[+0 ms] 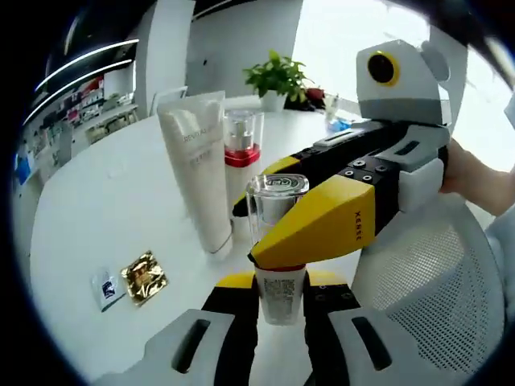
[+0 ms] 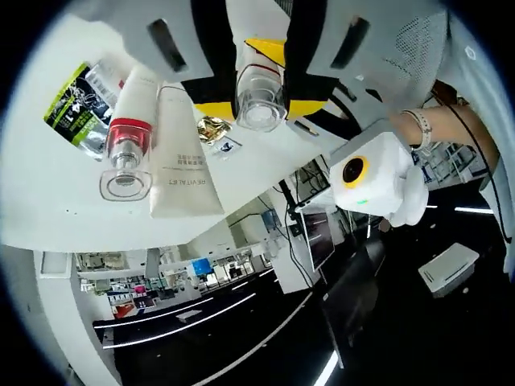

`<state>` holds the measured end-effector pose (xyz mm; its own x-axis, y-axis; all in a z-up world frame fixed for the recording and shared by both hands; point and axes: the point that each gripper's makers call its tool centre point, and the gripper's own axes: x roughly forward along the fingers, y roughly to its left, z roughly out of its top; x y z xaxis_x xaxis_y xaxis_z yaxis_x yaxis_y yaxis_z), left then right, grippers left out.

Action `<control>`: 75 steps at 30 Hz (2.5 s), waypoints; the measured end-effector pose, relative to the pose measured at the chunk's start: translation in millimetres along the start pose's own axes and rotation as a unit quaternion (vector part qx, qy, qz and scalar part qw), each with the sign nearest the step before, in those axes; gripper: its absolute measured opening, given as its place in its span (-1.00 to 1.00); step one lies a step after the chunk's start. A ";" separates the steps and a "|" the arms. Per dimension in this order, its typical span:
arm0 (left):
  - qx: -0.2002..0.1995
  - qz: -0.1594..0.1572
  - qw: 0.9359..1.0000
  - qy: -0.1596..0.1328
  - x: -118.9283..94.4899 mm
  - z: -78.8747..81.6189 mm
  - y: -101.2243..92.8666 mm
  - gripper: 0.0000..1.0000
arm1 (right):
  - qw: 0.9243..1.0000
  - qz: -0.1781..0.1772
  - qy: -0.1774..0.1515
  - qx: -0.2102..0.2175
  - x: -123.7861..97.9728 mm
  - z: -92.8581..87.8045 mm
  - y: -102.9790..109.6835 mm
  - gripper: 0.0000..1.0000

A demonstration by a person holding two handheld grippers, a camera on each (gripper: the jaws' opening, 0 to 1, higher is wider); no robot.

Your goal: Arrange the skincare products in the storage area until every visible bottle or jar stands upright without overlapping.

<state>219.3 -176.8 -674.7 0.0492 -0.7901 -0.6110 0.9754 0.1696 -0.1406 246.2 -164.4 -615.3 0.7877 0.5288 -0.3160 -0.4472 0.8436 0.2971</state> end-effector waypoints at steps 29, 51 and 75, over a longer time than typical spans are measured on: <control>0.053 0.006 0.999 0.009 22.2 -21.7 3.8 -0.65 | 0.997 -0.011 0.053 -0.054 7.0 -28.3 -2.8 -0.54; 0.109 0.019 0.994 0.001 25.9 -22.8 11.0 -0.62 | 0.996 -0.006 0.078 -0.046 6.7 -34.9 -3.2 -0.44; 0.120 0.038 0.992 0.008 17.4 -26.1 21.7 -0.53 | 0.989 -0.011 0.129 -0.071 -4.9 -50.6 -10.4 -0.40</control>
<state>235.8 -171.5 -708.7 0.1240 -0.7703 -0.6256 0.9920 0.0819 0.0958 225.5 -171.1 -662.5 0.6716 0.5005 -0.5463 -0.5000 0.8503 0.1643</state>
